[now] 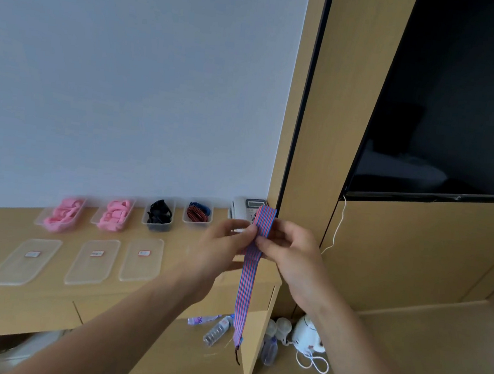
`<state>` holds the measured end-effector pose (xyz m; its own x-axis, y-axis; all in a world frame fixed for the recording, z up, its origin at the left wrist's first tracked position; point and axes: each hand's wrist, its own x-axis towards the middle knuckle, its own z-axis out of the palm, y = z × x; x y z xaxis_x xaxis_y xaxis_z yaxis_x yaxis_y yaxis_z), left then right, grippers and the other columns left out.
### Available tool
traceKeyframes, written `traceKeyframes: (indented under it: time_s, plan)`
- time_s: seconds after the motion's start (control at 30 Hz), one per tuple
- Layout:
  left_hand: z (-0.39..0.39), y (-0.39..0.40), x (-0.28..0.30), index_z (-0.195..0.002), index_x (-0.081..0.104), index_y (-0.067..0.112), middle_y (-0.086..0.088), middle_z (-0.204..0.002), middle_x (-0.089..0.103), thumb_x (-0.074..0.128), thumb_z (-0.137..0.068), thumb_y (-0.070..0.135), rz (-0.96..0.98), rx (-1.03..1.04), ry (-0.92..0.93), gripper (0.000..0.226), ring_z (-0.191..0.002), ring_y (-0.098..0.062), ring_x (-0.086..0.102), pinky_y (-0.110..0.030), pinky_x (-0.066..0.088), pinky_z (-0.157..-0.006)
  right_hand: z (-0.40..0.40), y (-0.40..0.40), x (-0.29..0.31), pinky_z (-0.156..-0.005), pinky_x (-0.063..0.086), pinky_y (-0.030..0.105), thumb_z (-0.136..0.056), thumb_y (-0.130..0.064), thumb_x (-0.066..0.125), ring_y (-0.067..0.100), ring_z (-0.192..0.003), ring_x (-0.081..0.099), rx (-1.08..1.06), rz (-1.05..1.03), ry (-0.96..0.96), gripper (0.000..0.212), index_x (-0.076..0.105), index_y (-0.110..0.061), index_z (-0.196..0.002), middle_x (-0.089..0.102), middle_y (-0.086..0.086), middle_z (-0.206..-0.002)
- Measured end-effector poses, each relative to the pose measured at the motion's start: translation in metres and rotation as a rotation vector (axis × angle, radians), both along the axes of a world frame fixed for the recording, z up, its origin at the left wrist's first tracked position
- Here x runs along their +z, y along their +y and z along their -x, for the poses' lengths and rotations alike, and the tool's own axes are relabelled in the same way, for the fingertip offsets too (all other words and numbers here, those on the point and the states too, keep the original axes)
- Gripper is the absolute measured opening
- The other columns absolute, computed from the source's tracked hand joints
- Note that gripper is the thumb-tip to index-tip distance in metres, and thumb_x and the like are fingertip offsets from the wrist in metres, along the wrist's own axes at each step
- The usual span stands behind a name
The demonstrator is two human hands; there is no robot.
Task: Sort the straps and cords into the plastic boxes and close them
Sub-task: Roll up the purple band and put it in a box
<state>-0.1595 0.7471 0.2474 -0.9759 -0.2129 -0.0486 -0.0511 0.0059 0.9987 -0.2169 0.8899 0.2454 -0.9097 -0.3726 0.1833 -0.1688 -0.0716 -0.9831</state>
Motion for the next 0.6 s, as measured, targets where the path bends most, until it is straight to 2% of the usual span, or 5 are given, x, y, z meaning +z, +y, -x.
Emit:
traceKeyframes:
  time_s: [0.1,0.2,0.4,0.5,0.6]
  plan:
    - [-0.002,-0.003,-0.008,-0.105,0.076,0.015,-0.010,-0.105,0.077,0.051,-0.098,0.058,-0.035,-0.051,-0.129,0.050,-0.099,-0.026,0.074,-0.043,0.060,-0.088,0.005,0.005,0.006,-0.090,0.057,0.032,-0.085,0.007,0.072,0.015,-0.093,0.072,-0.011,0.025,0.027,0.031,0.072,-0.015,-0.105,0.078,0.002,-0.098]
    - [-0.002,-0.004,-0.011,-0.101,0.077,0.012,-0.015,-0.100,0.077,0.044,-0.099,0.061,-0.082,-0.072,-0.197,0.059,-0.091,-0.032,0.075,-0.040,0.060,-0.080,0.009,0.010,0.007,-0.086,0.054,0.025,-0.083,0.007,0.074,0.014,-0.094,0.072,-0.033,0.016,0.086,0.034,0.071,-0.019,-0.105,0.078,-0.001,-0.099]
    - [0.000,-0.003,-0.006,-0.086,0.082,0.015,-0.015,-0.100,0.078,0.047,-0.102,0.053,-0.158,-0.074,-0.200,0.053,-0.083,-0.028,0.075,-0.036,0.061,-0.072,0.006,0.012,-0.003,-0.088,0.055,0.023,-0.081,0.004,0.076,0.011,-0.098,0.071,-0.089,-0.092,0.377,0.043,0.069,-0.029,-0.108,0.075,-0.008,-0.104]
    - [0.001,-0.002,-0.003,-0.097,0.078,0.011,-0.015,-0.102,0.077,0.050,-0.101,0.050,-0.198,-0.055,-0.194,0.047,-0.086,-0.028,0.073,-0.040,0.058,-0.079,0.000,0.010,-0.006,-0.092,0.055,0.026,-0.078,0.007,0.075,0.011,-0.102,0.070,-0.121,-0.139,0.549,0.044,0.070,-0.023,-0.110,0.072,-0.013,-0.107]
    - [0.001,-0.005,0.000,-0.105,0.076,0.008,-0.013,-0.101,0.076,0.053,-0.101,0.046,-0.277,-0.048,-0.182,0.044,-0.088,-0.027,0.072,-0.040,0.057,-0.081,-0.007,0.010,-0.006,-0.091,0.050,0.018,-0.071,0.009,0.068,0.003,-0.102,0.066,-0.163,-0.166,0.774,0.041,0.072,-0.014,-0.105,0.069,-0.018,-0.105]
